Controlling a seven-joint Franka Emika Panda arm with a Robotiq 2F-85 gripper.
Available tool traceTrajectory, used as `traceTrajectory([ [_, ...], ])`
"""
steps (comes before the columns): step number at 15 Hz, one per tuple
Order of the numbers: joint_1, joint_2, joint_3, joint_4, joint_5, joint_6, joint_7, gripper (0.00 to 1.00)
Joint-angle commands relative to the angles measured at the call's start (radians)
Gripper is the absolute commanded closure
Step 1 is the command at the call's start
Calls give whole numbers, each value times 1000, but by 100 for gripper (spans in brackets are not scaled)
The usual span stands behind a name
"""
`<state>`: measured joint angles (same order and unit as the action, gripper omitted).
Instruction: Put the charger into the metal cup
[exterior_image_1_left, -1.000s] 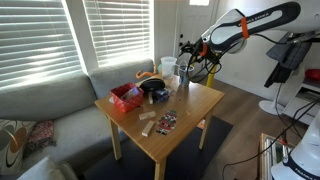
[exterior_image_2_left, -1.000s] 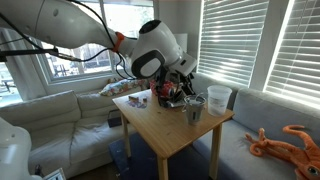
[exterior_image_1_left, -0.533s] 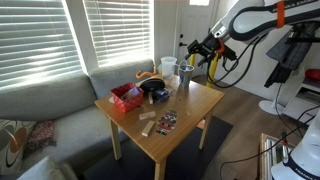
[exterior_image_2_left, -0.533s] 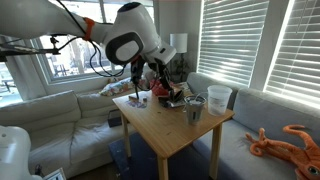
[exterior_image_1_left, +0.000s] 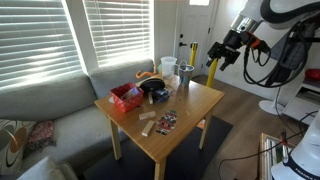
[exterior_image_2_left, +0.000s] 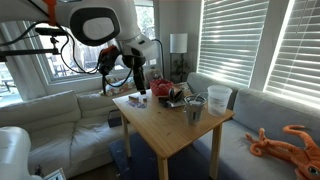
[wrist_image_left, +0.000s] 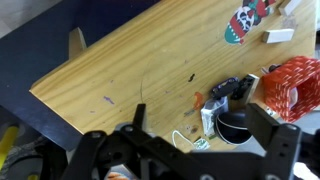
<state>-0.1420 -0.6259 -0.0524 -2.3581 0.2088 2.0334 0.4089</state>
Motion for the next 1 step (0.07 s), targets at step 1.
traceTrajectory([
  [1, -11, 0, 5, 2, 6, -7, -13, 0],
])
